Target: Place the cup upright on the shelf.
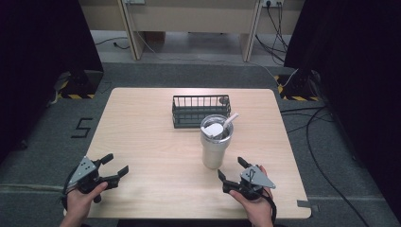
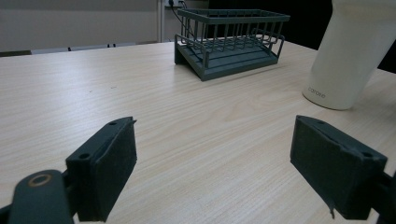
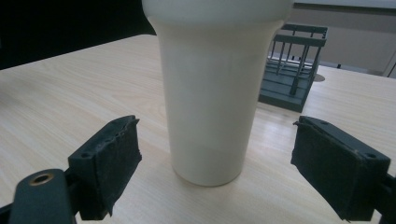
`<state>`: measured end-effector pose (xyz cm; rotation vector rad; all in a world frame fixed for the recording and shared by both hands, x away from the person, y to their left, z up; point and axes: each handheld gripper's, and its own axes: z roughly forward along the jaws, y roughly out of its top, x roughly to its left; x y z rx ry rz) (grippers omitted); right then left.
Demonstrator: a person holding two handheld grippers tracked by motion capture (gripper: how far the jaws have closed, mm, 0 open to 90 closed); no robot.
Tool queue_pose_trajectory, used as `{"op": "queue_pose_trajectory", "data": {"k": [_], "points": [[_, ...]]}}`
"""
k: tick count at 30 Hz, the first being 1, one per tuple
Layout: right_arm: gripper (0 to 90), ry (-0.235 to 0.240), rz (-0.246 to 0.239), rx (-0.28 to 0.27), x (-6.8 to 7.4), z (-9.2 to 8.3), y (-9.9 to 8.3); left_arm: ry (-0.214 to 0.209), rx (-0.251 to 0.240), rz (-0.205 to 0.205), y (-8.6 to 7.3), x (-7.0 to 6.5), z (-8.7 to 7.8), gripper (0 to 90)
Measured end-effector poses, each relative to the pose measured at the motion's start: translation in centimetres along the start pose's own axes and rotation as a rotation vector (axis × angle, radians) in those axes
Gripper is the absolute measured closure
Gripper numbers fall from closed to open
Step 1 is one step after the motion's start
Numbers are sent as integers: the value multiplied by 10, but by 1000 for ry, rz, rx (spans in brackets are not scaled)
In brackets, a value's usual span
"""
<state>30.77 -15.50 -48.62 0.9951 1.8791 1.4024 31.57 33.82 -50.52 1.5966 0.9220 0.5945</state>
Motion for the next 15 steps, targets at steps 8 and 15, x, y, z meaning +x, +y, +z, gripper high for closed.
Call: {"op": "queue_pose_trajectory", "data": {"k": [8, 15], "points": [[151, -2, -4, -4, 1, 8, 4, 0, -2, -2, 0, 0, 0, 141], [151, -5, 4, -2, 1, 17, 7, 0, -3, -3, 0, 0, 0, 141]]}}
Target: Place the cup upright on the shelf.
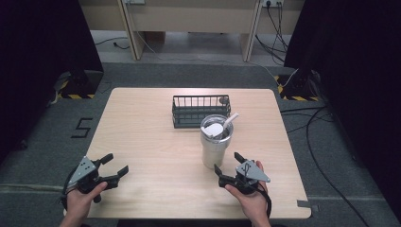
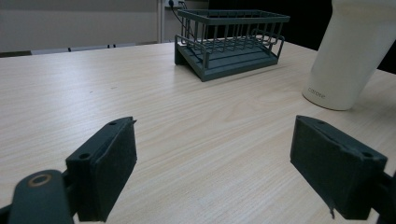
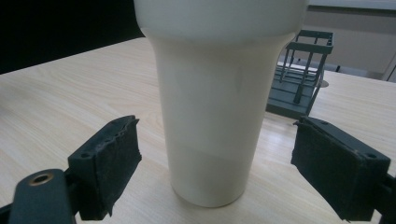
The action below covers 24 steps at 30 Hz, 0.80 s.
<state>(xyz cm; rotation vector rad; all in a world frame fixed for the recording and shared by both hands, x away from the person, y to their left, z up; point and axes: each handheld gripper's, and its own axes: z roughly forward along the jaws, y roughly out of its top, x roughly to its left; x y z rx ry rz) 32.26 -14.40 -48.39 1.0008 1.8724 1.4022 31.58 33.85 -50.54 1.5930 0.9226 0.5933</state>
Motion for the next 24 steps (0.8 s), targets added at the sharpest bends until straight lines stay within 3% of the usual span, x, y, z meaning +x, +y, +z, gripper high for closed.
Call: {"op": "queue_pose_trajectory", "data": {"k": [24], "points": [[151, -17, 9, -8, 3, 28, 6, -3, -3, 2, 0, 0, 0, 141]]}}
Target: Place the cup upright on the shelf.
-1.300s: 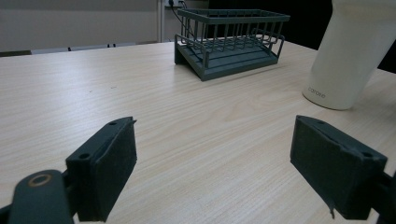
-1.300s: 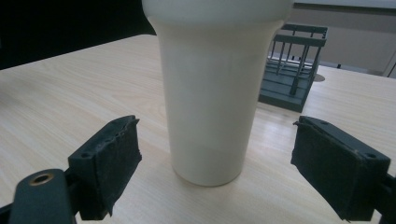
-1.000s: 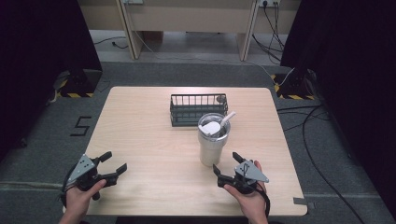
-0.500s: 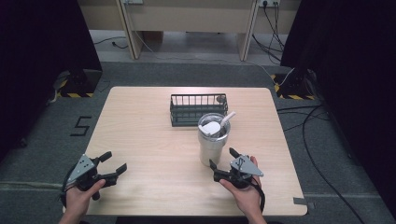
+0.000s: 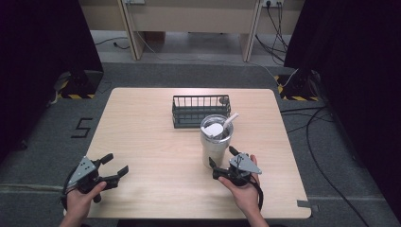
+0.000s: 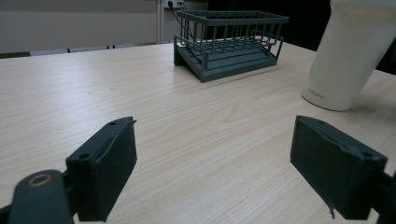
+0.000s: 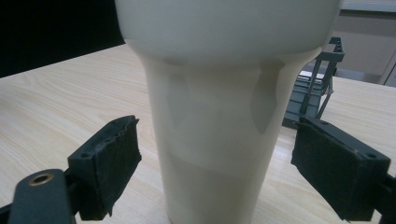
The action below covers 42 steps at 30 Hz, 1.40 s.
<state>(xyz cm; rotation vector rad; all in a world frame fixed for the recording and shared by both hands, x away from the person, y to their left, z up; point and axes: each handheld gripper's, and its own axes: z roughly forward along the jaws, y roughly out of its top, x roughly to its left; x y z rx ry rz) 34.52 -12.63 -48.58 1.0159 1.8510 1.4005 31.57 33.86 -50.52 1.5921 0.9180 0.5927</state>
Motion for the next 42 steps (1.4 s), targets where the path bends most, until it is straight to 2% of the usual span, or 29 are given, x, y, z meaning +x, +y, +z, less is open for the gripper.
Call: {"op": "queue_pose_trajectory", "data": {"k": [15, 42], "points": [[151, -10, -2, 1, -1, 16, 4, -2, 0, 2, 0, 0, 0, 141], [87, -26, 5, -2, 1, 41, 6, -5, -2, 4, 0, 0, 0, 141]]}}
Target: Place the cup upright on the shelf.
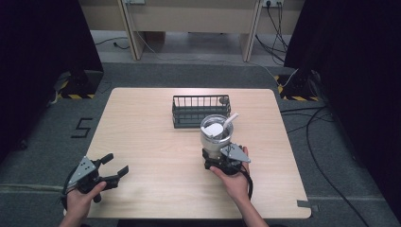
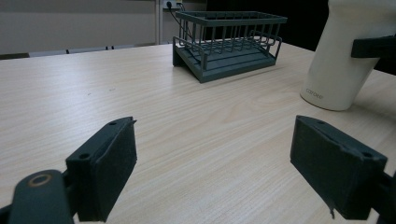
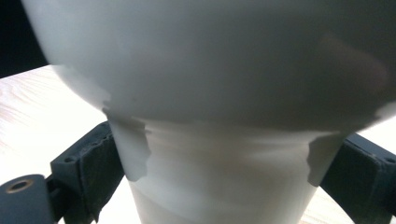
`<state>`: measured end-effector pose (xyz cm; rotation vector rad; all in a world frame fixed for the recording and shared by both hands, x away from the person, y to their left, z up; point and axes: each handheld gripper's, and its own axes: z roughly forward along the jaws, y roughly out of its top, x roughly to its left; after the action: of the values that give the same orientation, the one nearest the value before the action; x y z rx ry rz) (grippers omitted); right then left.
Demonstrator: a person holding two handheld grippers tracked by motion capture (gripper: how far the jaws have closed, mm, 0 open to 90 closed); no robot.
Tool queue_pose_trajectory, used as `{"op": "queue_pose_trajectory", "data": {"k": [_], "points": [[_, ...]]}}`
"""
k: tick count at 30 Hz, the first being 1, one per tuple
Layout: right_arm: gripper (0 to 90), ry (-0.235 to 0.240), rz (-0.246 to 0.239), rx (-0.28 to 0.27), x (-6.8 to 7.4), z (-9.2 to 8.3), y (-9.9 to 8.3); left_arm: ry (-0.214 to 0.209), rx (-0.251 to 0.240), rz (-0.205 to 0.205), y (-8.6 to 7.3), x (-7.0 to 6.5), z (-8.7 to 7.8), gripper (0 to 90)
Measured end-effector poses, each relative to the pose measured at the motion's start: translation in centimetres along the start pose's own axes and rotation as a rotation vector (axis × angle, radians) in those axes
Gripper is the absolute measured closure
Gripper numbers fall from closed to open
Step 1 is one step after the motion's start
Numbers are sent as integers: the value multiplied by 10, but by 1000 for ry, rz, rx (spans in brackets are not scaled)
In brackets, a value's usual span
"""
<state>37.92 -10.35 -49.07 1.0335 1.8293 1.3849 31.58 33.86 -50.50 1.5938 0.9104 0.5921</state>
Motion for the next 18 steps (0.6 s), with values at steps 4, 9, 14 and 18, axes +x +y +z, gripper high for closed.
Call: {"op": "queue_pose_trajectory", "data": {"k": [4, 9, 14, 18], "points": [[87, -1, 1, -6, 0, 1, -1, 0, 0, 0, 0, 0, 0, 141], [96, -4, 13, -16, 0, 4, -2, -1, 1, 2, 0, 0, 0, 141], [105, 5, 16, -18, -1, 5, -2, -2, 0, 2, 0, 0, 0, 141], [109, 16, 14, -23, -2, 5, -3, -2, 1, 3, 0, 0, 0, 141]]}}
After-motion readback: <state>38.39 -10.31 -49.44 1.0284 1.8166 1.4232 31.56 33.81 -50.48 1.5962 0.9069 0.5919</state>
